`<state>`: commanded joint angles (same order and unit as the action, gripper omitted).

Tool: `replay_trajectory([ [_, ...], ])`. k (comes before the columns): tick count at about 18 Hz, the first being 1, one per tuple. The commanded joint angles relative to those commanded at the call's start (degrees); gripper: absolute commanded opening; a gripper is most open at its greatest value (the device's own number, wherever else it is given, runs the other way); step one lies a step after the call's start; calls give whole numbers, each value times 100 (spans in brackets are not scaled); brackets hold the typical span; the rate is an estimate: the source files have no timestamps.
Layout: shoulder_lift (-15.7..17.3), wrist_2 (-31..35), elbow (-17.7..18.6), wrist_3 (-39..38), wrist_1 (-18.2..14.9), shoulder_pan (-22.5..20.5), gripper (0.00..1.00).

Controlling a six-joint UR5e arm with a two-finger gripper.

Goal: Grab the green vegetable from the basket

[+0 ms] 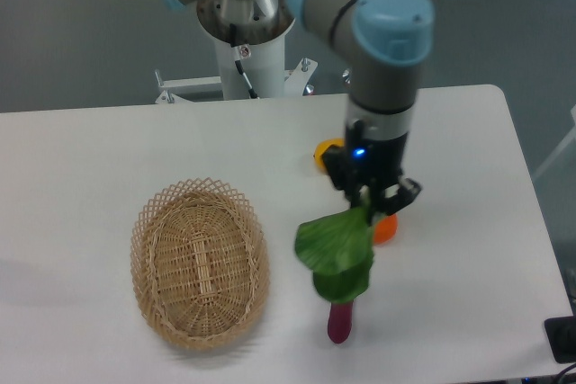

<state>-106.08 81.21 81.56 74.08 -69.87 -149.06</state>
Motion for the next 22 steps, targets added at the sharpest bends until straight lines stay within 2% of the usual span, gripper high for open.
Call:
replay_trajectory([
  [7, -53, -17, -132, 290, 26, -255, 33],
  [22, -97, -9, -132, 300, 61, -291, 33],
])
